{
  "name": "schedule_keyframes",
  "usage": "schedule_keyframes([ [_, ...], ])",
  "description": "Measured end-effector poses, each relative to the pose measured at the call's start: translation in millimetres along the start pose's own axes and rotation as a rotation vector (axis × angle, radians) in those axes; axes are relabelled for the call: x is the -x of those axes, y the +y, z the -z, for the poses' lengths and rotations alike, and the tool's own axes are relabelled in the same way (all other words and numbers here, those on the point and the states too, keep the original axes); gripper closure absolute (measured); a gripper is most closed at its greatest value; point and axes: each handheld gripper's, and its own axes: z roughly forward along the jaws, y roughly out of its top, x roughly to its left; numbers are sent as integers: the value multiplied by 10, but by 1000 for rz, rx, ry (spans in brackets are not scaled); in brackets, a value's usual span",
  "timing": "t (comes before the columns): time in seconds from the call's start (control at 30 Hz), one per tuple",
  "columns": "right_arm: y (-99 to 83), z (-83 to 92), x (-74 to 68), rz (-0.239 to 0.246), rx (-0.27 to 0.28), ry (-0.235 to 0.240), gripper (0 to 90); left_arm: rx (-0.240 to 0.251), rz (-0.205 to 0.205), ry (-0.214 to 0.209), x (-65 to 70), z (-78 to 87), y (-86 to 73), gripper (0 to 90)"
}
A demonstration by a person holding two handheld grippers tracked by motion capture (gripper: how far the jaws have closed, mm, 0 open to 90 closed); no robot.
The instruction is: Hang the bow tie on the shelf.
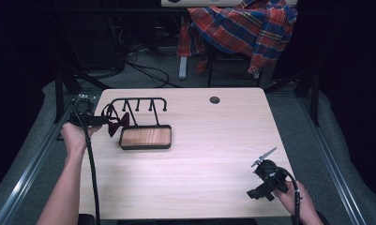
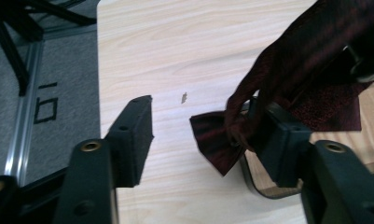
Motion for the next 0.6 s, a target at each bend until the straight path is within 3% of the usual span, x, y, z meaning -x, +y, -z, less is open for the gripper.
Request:
schedule_keyframes([
  [0.13,11,13,11,19,-24,-2,155,-16,-9,-4,-25,68,31,354],
  [0.4,7,3,9,16,-14,-1,155,-28,-47,-20,8,182,127,298],
  [0.6,3,-12,-11,4,-4,4,155,-36,-89,-45,63,265,192,327],
])
